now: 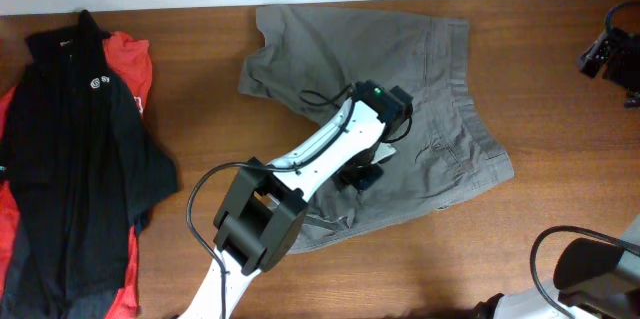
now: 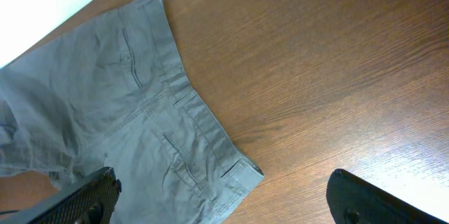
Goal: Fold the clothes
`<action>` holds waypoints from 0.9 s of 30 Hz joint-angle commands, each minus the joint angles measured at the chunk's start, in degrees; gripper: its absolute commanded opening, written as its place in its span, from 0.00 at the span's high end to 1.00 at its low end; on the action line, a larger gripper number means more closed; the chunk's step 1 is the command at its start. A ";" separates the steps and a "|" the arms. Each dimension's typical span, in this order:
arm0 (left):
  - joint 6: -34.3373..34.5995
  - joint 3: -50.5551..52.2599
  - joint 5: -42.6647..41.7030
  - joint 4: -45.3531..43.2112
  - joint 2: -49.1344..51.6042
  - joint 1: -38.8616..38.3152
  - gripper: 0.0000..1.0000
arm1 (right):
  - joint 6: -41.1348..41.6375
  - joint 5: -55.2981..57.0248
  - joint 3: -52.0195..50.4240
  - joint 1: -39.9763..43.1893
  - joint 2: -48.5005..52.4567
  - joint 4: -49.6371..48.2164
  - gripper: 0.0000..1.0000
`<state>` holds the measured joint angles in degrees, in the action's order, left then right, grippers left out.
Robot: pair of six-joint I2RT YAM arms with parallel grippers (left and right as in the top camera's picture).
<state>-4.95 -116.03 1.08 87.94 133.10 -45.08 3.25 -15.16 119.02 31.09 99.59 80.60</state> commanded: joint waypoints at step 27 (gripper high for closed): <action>7.32 -3.91 -2.23 -15.26 -0.83 35.87 0.01 | -3.41 -3.48 -0.09 -0.74 1.09 2.36 0.05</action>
<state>1.80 -116.62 14.48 70.63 133.10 -10.90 2.59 -15.53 119.02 30.87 100.73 81.34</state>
